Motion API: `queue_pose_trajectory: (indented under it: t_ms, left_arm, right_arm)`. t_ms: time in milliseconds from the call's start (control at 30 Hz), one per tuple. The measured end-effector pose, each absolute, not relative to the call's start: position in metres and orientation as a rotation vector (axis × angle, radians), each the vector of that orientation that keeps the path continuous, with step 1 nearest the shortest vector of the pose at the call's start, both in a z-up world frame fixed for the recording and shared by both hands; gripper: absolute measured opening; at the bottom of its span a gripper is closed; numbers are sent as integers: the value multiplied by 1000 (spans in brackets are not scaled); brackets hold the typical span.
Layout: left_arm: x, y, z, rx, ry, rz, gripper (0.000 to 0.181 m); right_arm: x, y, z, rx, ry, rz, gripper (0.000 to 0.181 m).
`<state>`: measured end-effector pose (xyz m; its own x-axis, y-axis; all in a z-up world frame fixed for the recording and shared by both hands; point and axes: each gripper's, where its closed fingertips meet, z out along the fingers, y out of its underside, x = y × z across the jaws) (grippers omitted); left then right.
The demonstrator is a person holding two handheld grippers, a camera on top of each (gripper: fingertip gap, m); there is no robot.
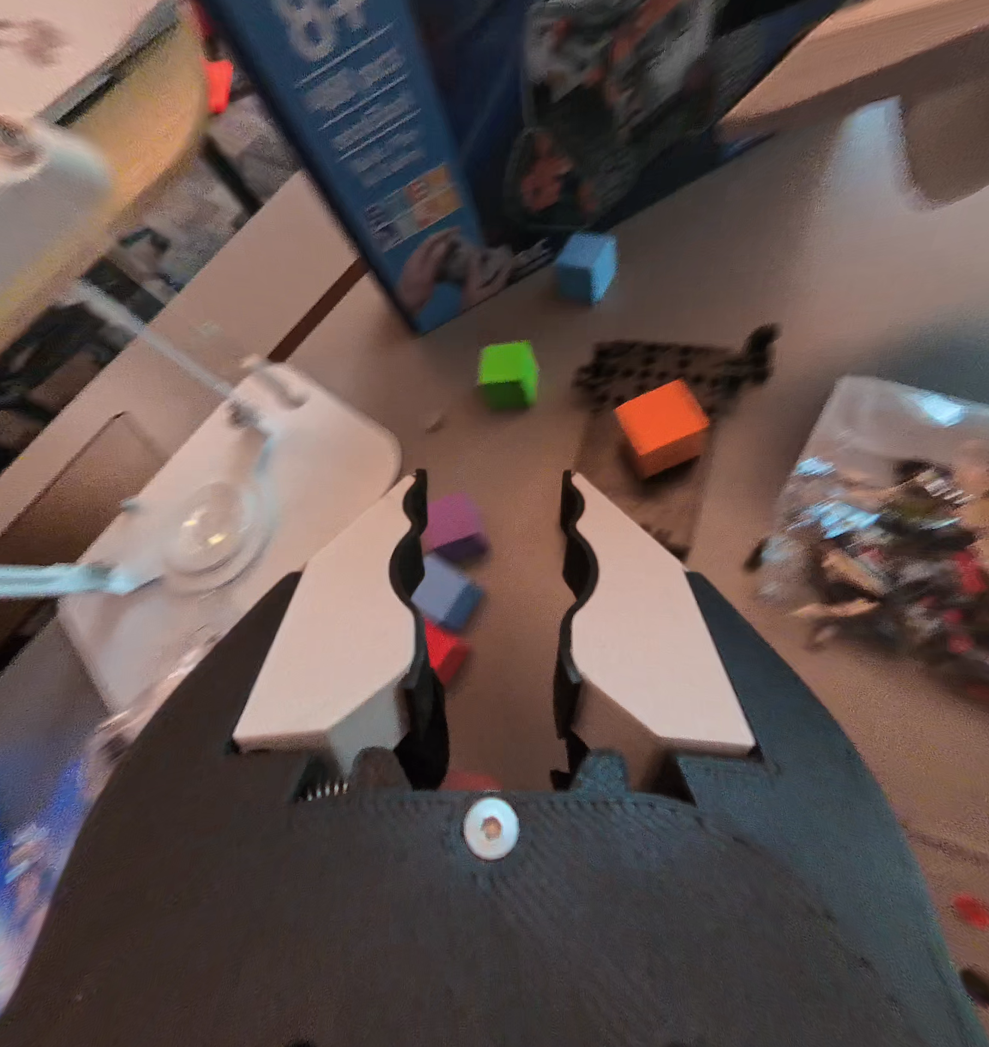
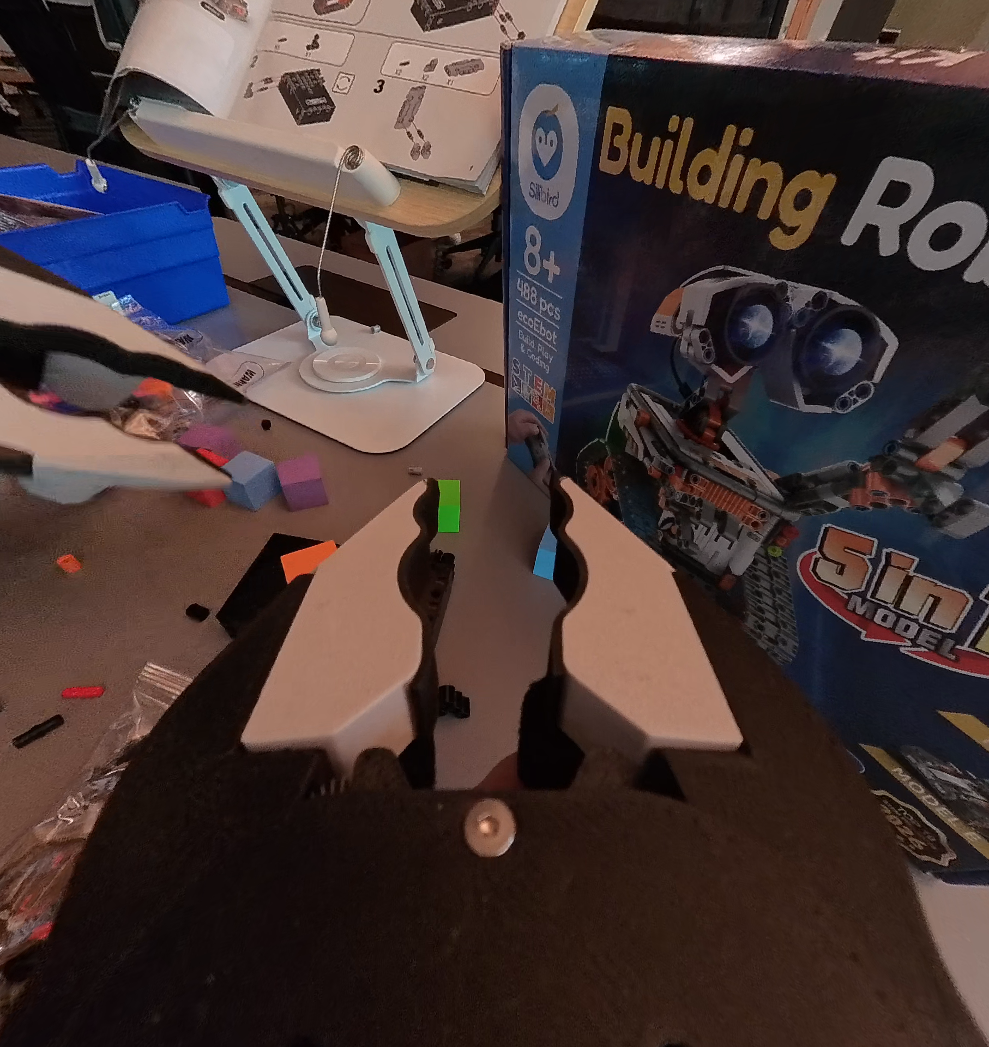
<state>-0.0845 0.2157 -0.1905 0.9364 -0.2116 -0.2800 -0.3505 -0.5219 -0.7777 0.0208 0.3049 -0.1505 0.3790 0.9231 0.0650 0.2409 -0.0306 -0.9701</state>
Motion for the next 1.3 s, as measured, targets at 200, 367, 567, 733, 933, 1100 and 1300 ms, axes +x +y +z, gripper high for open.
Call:
queue_pose_trajectory:
  t_ms: [200,367,567,733,933,1100,1300]
  left_arm:
    - [-157,185,-218,-2300,287,231,45]
    - [-145,178,-249,-2406,381,148,43]
    - [-146,180,-247,-2376,417,226,15]
    - [-144,176,-243,-2378,416,188,15]
    - [-146,167,-264,-2489,453,222,35]
    - [-146,170,-252,-2447,432,242,28]
    - [-82,190,-186,-2226,517,74,28]
  right_arm:
    - [20,304,-150,-1530,-1088,781,39]
    - [20,305,-152,-1537,-1089,776,39]
    - [21,305,-152,-1539,-1085,778,39]
    - [22,305,-150,-1536,-1076,786,39]
    - [22,305,-148,-1535,-1073,792,39]
    - [23,306,-148,-1535,-1067,795,39]
    - [22,306,-149,-1537,-1073,795,39]
